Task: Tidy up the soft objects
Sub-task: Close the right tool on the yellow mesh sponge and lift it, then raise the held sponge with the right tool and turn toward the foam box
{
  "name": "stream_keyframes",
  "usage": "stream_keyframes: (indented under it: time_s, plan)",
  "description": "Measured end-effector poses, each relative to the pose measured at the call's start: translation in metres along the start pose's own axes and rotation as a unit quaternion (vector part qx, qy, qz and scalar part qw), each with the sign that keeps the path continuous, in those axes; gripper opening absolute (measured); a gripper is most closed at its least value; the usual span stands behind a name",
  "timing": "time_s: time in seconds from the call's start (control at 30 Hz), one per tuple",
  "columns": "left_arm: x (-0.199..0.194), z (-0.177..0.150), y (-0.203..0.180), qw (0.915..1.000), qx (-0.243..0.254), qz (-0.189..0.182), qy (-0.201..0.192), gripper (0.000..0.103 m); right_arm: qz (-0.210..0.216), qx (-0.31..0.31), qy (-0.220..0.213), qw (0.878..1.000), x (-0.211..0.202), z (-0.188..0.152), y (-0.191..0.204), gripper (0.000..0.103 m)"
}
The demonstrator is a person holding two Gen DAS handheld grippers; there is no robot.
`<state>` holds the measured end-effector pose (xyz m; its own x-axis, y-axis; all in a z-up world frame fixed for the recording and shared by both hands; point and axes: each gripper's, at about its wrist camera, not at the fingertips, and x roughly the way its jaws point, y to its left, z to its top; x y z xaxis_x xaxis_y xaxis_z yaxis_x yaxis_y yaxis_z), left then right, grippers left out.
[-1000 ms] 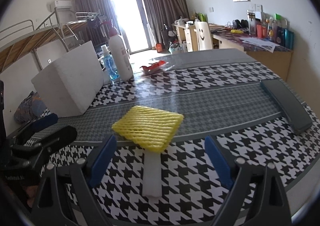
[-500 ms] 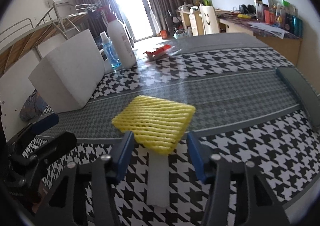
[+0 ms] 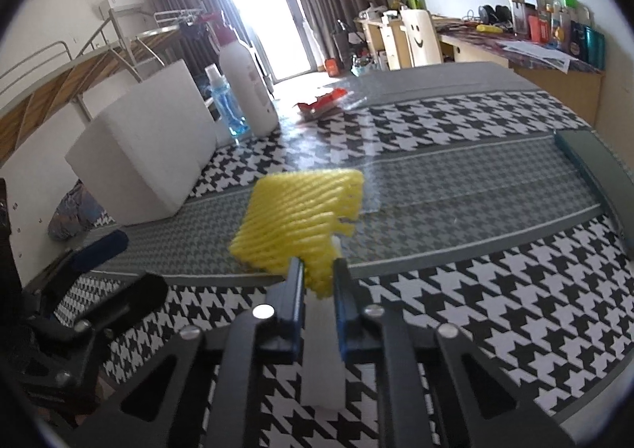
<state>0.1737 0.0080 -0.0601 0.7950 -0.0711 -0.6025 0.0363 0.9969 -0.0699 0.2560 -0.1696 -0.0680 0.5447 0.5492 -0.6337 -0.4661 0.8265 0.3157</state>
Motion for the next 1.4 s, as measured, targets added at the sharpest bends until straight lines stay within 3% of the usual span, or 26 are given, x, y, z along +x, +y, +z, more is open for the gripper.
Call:
stream_keyframes:
  time_s: [0.23,0.8,1.03,1.4]
  plan:
    - [-0.001,-0.001,-0.008,1.0000,0.003,-0.008,0.002,0.102,-0.003,0.018,-0.032,0.999,-0.024,0.001,-0.009,0.015]
    - [0.013,-0.003,-0.050,0.9992,0.020,-0.028,0.022,0.102,-0.063,0.045,-0.058,0.995,-0.053,-0.012,-0.040,0.015]
    - [0.029,-0.004,-0.066,0.9983,0.023,-0.028,0.045,0.101,-0.066,0.055,-0.066,0.994,-0.061,-0.017,-0.050,0.015]
    - [0.049,-0.008,-0.077,0.9955,0.012,-0.028,0.089,0.077,-0.074,0.062,-0.067,0.993,-0.069,-0.024,-0.061,0.015]
